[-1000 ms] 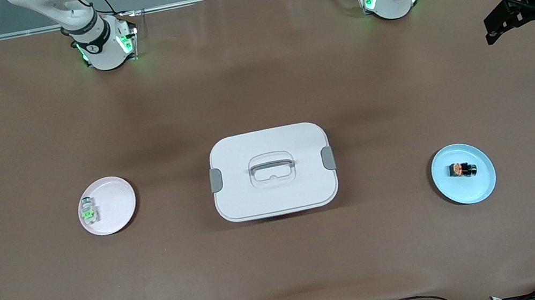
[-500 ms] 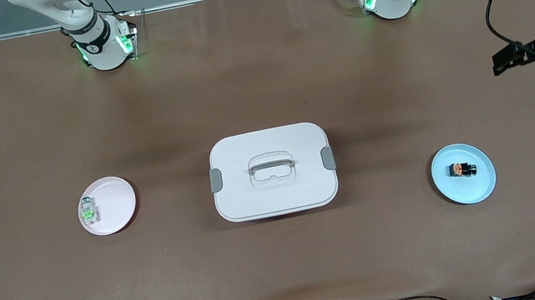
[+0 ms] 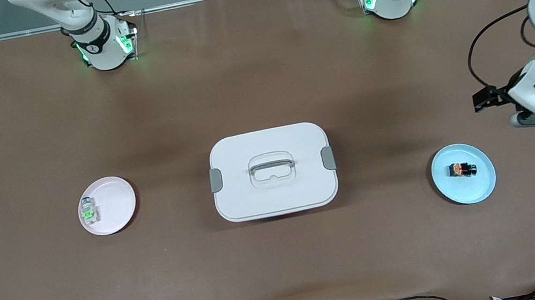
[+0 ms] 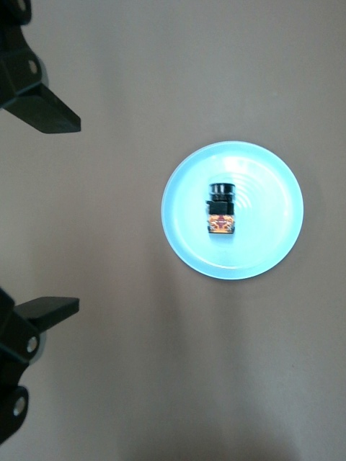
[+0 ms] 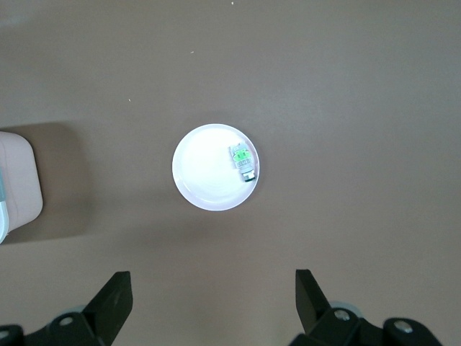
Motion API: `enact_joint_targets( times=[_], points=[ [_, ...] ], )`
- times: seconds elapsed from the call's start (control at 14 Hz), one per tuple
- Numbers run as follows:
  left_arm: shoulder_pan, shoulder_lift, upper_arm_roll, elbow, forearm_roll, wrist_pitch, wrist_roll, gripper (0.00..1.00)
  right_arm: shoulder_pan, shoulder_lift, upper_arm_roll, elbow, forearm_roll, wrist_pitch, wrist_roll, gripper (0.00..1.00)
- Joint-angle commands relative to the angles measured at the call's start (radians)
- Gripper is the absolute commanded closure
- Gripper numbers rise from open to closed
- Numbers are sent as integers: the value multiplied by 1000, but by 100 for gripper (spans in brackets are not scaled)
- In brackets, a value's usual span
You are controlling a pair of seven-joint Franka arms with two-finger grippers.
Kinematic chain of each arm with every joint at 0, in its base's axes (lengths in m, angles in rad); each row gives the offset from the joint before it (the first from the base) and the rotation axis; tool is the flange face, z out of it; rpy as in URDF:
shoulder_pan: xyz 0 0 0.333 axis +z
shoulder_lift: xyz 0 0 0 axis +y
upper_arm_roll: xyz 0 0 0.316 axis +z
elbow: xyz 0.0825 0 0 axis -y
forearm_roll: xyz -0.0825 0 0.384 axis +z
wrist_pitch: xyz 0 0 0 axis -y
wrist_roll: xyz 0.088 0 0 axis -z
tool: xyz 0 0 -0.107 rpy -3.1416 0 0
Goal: Transfer orange switch to right arm and place
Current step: 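Move the left gripper down toward the black-orange switch on the blue plate, then grasp the black-orange switch with the left gripper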
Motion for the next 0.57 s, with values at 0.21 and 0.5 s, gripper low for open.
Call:
enact_joint_targets(
  times=[0.21, 0.5],
  points=[
    [6, 106, -5, -139, 15, 290, 84, 0, 3, -22, -6, -21, 9, 11, -6, 0],
    [12, 206, -2, -125, 12, 395, 110, 0, 3, -21, -6, -21, 9, 12, -6, 0]
  ],
)
